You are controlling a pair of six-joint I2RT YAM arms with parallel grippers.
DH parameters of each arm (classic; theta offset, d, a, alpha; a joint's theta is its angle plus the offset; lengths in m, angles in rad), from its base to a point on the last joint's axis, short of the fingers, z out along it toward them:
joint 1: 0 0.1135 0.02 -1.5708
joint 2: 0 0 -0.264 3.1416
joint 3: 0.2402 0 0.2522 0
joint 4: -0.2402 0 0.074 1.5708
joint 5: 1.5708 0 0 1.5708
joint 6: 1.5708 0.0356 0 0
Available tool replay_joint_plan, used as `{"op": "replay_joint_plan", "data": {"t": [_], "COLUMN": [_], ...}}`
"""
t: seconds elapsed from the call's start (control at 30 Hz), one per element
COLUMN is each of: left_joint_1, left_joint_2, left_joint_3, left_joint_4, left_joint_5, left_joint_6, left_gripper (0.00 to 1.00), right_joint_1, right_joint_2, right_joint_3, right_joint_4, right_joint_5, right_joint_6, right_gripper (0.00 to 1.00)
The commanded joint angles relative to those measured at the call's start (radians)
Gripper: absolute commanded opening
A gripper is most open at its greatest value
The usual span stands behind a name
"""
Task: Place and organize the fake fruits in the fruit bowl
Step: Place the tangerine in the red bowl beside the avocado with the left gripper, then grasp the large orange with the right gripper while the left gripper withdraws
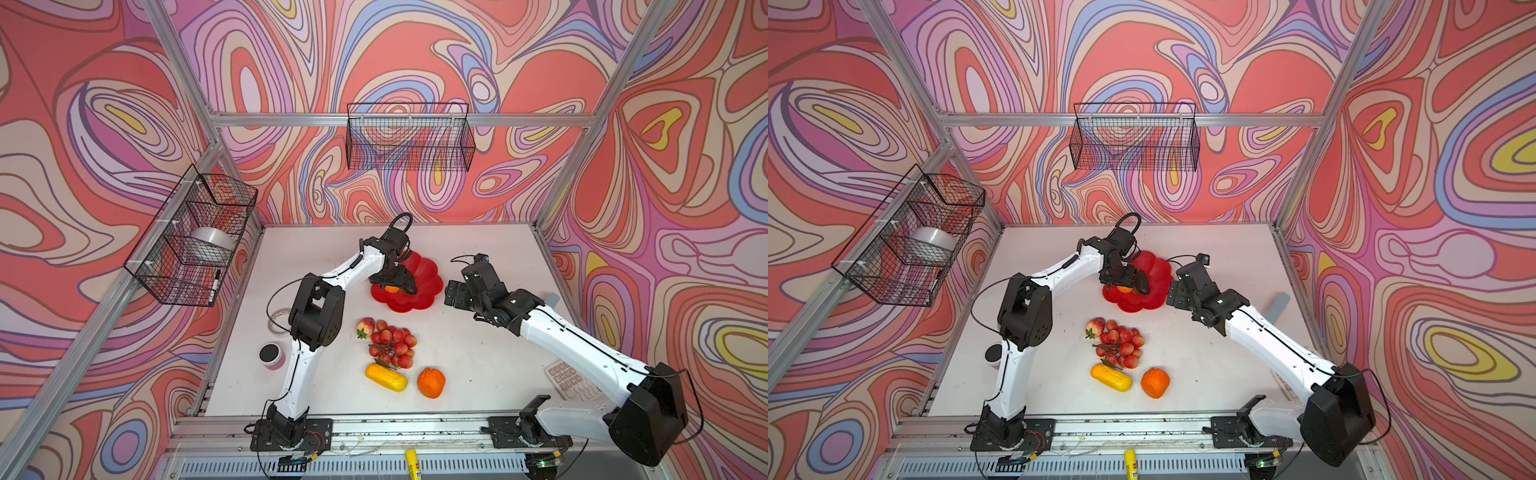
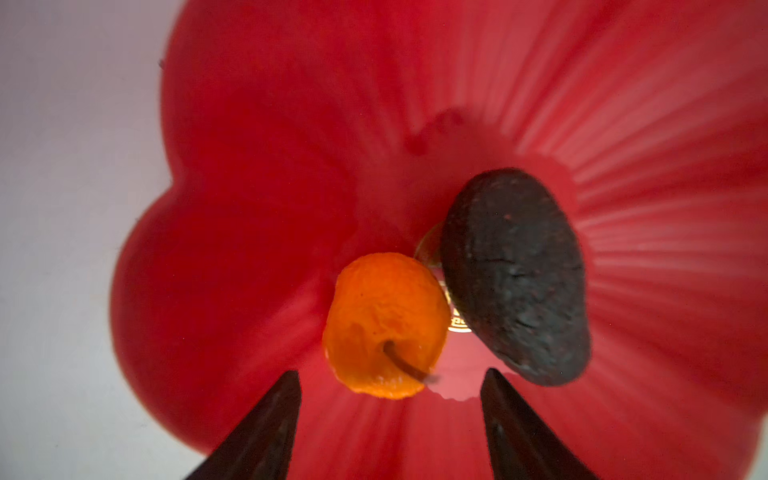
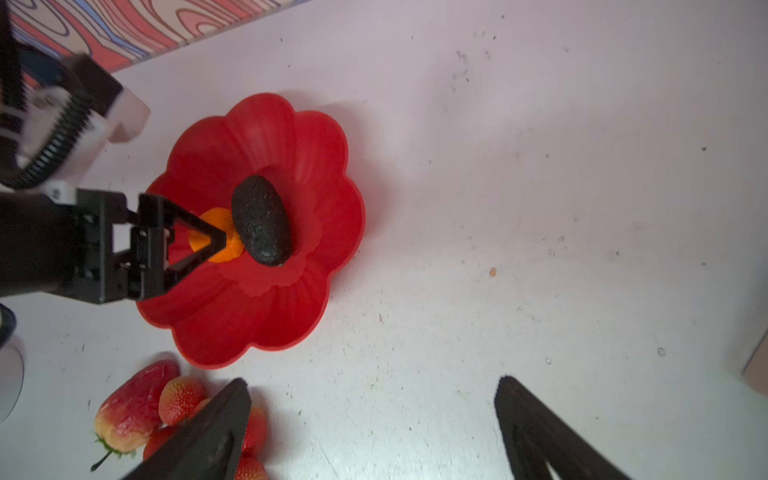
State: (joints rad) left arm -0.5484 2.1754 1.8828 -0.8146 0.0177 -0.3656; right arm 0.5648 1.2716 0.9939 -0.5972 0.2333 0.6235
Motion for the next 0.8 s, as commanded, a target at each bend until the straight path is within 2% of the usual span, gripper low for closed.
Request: {"op": "replay_joint_plan", "data": {"t": [0.0, 0.13, 0.33, 0.47, 0.57, 0.77], "left_joint_1": [0.006, 0.025, 0.039, 0.110, 0.171, 0.209], "left_joint_2": [-0.174, -0.400, -0.832, -1.022, -1.126, -1.250], "left_joint_3": [-0.034, -0.210, -0.726, -0.938, -1.036, -1.120], "left_joint_4": [0.086, 0.253, 0.626, 0.600, 0.535, 0.429], "left_joint_5": [0.006, -0.070, -0.292, -0.315, -0.296, -0.306], "left_joint_6": [-0.042, -0.067, -0.078, -0.204, -0.277, -0.317], "left_gripper": [0.74, 0.80, 0.92, 0.95, 0.96, 0.97], "right_joint_1": [0.075, 0.239, 0.463, 0.533, 0.569, 0.596], "right_joint_2": [-0.012, -0.033, -0.026, 0.054, 0.118, 0.191], "right_joint_3": [-0.045, -0.095, -0.175, -0.189, -0.174, -0.162], "right_joint_4": [-0.087, -0.146, -0.135, -0.098, -0.078, -0.062], "right_joint_5": [-0.069, -0.062, -0.049, -0.073, -0.075, -0.076], "right_joint_6": [0.037, 0.172, 0.376, 0.401, 0.408, 0.436], "right_gripper": [0.95, 0.94, 0.94, 0.94, 0.94, 0.88]}}
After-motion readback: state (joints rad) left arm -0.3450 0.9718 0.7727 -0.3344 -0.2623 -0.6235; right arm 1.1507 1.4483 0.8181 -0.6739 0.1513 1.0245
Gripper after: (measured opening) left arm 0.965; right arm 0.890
